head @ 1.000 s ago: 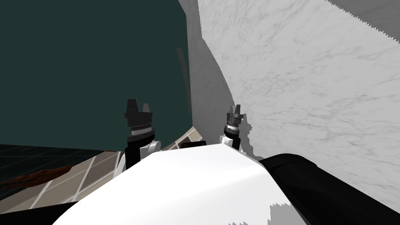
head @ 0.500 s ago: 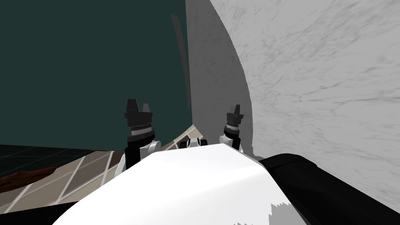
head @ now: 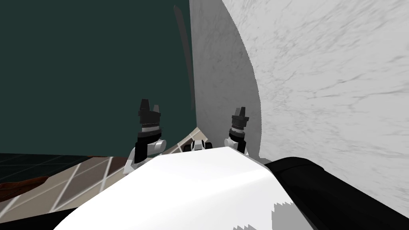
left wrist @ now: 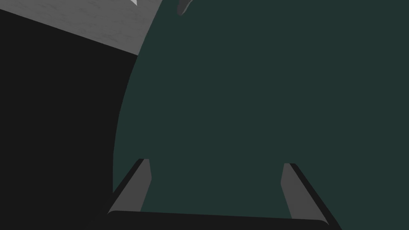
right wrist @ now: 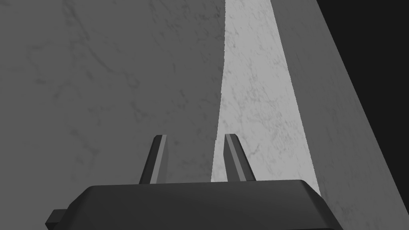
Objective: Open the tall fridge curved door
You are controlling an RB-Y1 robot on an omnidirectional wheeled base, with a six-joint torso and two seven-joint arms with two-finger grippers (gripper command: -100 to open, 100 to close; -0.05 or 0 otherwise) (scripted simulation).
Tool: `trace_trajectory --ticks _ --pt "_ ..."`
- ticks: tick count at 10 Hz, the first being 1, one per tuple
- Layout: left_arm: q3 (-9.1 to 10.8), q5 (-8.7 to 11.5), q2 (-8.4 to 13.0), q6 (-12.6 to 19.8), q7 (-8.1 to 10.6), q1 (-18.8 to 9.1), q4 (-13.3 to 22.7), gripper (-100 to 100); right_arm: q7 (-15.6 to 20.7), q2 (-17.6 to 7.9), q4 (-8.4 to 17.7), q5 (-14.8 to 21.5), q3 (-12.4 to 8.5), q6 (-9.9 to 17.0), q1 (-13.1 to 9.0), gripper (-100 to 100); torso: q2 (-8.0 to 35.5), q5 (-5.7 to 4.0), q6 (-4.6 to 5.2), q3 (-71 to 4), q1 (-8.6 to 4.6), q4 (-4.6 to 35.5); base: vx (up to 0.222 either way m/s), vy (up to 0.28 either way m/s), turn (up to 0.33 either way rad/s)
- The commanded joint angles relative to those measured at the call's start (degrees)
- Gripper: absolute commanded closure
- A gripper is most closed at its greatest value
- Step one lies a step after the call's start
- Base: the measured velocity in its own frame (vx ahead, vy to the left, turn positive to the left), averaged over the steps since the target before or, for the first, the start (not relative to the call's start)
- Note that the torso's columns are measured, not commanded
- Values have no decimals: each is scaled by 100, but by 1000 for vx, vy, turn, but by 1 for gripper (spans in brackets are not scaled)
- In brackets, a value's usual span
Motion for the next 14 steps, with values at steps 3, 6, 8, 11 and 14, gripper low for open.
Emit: trace_trajectory --ticks 3,6,8,11,14 --pt "30 103 144 445 -53 -750 457 -100 0 0 0 0 0 0 0 0 -1 2 0 -1 7 0 4 36 -52" --pt "41 192 240 848 -118 -1238 875 -100 0 0 0 0 0 0 0 0 0 0 -1 0 0 1 1 35 -43" --pt "45 238 285 1068 -157 -1570 1104 -100 0 0 0 0 0 0 0 0 -1 1 -1 -1 3 1 4 41 -62" --pt "49 285 328 1297 -199 -1984 1343 -100 0 0 0 0 0 0 0 0 2 -1 -1 1 -5 1 0 27 -30" --pt "53 331 369 1535 -244 -2481 1591 -100 0 0 0 0 0 0 0 0 -2 3 0 -2 10 0 3 42 -52"
